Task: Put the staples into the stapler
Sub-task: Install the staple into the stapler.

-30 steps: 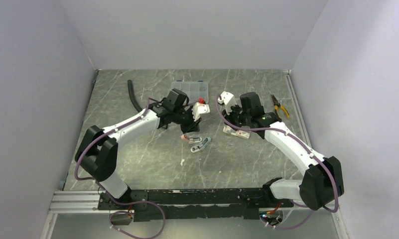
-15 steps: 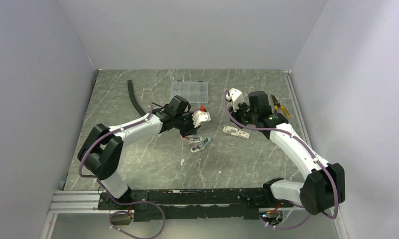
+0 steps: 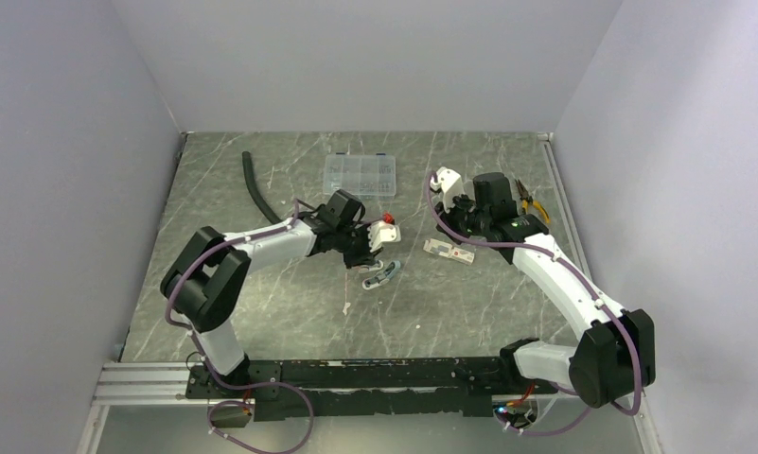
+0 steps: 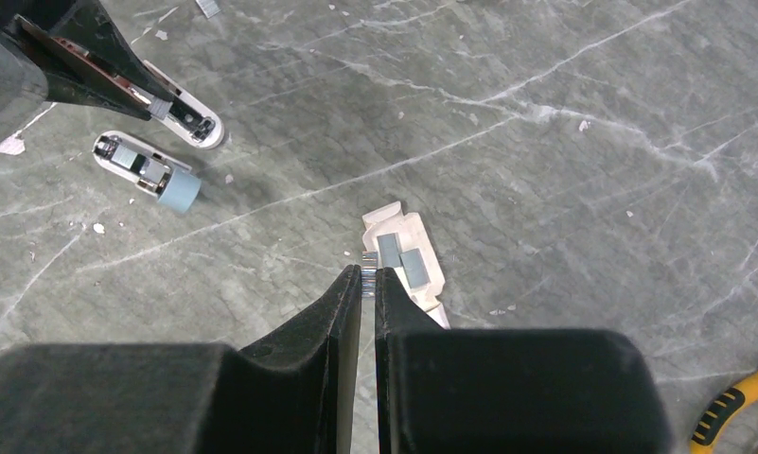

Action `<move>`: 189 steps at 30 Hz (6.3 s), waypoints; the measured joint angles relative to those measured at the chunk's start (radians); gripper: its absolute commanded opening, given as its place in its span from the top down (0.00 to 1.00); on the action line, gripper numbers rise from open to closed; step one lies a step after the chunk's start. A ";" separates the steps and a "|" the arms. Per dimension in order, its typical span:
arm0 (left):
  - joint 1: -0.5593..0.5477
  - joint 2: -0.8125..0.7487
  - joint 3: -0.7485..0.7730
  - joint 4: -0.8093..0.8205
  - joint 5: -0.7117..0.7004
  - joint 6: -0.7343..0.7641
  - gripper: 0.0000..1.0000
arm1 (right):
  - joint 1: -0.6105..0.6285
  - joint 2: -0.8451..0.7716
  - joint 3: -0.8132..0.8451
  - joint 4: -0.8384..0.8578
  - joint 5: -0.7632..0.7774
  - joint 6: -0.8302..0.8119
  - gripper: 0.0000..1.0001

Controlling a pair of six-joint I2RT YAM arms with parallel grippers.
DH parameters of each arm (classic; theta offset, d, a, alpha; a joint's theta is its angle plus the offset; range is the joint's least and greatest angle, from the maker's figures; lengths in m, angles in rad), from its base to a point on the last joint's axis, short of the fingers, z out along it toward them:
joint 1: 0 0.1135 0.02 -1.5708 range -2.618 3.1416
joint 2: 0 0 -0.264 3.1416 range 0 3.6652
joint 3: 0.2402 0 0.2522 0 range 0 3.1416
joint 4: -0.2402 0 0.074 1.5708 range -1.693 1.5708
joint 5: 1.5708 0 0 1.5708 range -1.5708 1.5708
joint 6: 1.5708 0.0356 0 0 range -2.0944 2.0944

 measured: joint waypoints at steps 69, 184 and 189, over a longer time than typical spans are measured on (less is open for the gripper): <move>0.000 0.078 0.050 -0.043 0.010 0.082 0.97 | -0.014 0.001 0.000 -0.003 -0.023 0.000 0.88; -0.003 0.093 0.066 -0.048 0.002 0.117 0.97 | -0.016 0.022 0.000 -0.005 -0.029 -0.001 0.88; -0.003 0.093 0.066 -0.049 0.002 0.124 0.97 | -0.016 0.022 0.000 -0.005 -0.029 -0.001 0.88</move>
